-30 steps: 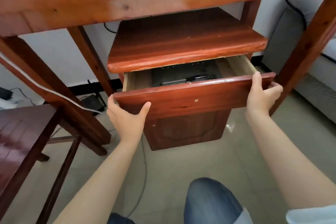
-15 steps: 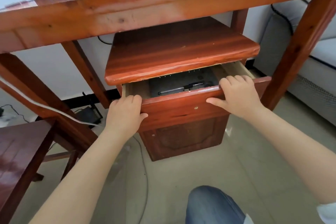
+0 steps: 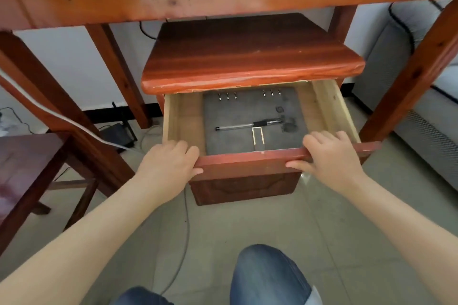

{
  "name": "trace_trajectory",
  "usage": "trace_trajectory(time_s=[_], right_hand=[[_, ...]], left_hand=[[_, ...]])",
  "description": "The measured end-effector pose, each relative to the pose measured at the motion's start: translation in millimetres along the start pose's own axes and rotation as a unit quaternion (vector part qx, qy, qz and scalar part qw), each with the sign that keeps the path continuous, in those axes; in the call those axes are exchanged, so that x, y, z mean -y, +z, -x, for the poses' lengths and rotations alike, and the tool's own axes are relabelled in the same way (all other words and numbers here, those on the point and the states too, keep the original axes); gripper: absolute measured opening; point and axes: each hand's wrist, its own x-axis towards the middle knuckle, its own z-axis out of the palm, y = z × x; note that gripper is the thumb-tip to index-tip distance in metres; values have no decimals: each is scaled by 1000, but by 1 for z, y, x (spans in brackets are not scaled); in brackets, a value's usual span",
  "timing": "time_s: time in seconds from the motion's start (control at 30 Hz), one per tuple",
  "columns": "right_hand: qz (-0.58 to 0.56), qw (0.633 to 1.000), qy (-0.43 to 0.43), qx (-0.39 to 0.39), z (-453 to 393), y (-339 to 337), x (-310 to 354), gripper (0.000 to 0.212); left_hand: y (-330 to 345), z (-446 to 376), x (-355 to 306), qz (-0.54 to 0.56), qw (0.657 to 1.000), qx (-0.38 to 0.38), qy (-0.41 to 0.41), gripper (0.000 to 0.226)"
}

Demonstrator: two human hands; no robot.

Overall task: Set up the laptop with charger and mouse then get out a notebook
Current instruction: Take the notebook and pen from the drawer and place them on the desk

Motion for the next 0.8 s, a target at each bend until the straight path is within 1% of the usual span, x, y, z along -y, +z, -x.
trace_trajectory(time_s=[0.07,0.1,0.17,0.23,0.27,0.3,0.33,0.37,0.4,0.43,0.47,0.5,0.53,0.6,0.63,0.67,0.73,0.8], right_hand=[[11,999,-33,28,7,9,1,62],[12,998,-40,40,9,11,1,59],[-6,997,-44,66,4,11,-2,51],[-17,990,-18,137,-2,10,-4,50],[-17,982,-5,190,-3,12,-6,51],[-19,971,-9,239,-5,13,-8,52],[-53,956,-3,288,-9,11,-9,53],[-121,938,17,323,-15,8,-7,56],[-192,920,51,338,-23,6,-6,57],[-232,911,72,334,-33,7,-4,54],[-228,916,68,323,-45,11,-3,47],[-191,930,51,311,-56,17,1,36],[-145,940,30,307,-66,25,6,32],[-77,950,-3,303,-84,42,14,36],[-55,953,-14,298,-91,47,18,33],[-41,955,-22,292,-96,49,21,29],[-46,956,-26,289,-99,50,21,20],[-76,954,0,289,-96,45,14,15]], left_hand=[[12,-3,-3,-18,997,70,16,34],[14,-5,-5,-21,994,107,17,35],[14,-10,-6,-26,989,143,19,36],[11,-17,-8,-20,983,182,17,39],[10,-20,-9,-10,979,203,13,42],[9,-23,-9,12,975,222,8,46],[8,-26,-11,60,971,232,-3,49],[7,-29,-12,136,963,230,-22,49],[8,-34,-14,228,949,212,-50,48],[10,-38,-15,308,931,177,-81,46],[13,-43,-15,351,920,130,-112,45],[16,-46,-17,357,920,90,-134,42],[19,-47,-19,347,924,58,-150,40],[28,-47,-20,329,928,3,-175,35],[31,-47,-20,333,924,-10,-190,33],[33,-47,-18,340,917,-10,-207,31],[34,-49,-16,342,910,12,-236,28],[35,-51,-16,339,906,46,-250,24]])
